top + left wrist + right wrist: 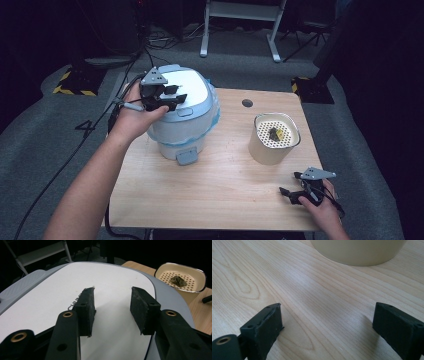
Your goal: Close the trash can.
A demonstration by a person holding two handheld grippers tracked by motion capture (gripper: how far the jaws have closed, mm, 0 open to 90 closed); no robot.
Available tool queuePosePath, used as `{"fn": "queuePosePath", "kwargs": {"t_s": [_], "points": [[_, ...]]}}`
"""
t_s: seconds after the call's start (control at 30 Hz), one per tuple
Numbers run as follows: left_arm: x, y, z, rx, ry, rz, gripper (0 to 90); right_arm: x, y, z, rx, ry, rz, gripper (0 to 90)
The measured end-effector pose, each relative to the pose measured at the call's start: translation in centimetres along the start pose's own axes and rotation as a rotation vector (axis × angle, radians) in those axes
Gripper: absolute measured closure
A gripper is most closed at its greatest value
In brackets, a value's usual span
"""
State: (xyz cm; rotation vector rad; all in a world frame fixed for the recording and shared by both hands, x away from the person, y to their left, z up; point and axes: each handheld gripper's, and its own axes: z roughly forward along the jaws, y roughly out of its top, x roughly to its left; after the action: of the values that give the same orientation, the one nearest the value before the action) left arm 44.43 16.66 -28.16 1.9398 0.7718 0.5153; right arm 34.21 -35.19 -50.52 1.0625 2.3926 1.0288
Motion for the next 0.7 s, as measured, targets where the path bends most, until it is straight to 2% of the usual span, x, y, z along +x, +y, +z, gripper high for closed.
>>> {"fn": "queuePosePath", "kwargs": {"t_s": [0.07, 0.13, 0.17, 0.27, 0.37, 0.5, 0.7], "points": [[0.1, 0.1, -0.1, 0.004, -0.001, -0.002, 51.9, 0.0, 0.0, 0.0, 0.000, 0.000, 0.000, 9.0], [0.1, 0.1, -0.2, 0.010, 0.007, 0.002, 40.5, 0.0, 0.0, 0.0, 0.000, 0.000, 0.000, 9.0], [0.1, 0.1, -0.3, 0.011, 0.007, 0.000, 38.4, 0.0, 0.0, 0.0, 0.000, 0.000, 0.000, 9.0], [0.1, -0.1, -0.7, -0.003, -0.009, 0.004, 35.7, 0.0, 0.0, 0.0, 0.000, 0.000, 0.000, 9.0], [-0.3, -0.2, -1.5, -0.034, -0.047, 0.010, 34.3, 0.0, 0.0, 0.0, 0.001, 0.000, 0.000, 9.0], [-1.3, -0.1, -2.9, -0.069, -0.100, 0.029, 33.6, 0.0, 0.0, 0.0, 0.000, 0.001, 0.000, 9.0], [-3.3, -0.2, -4.8, -0.082, -0.143, 0.063, 33.6, 0.0, 0.0, 0.0, 0.001, 0.000, 0.000, 9.0]]}}
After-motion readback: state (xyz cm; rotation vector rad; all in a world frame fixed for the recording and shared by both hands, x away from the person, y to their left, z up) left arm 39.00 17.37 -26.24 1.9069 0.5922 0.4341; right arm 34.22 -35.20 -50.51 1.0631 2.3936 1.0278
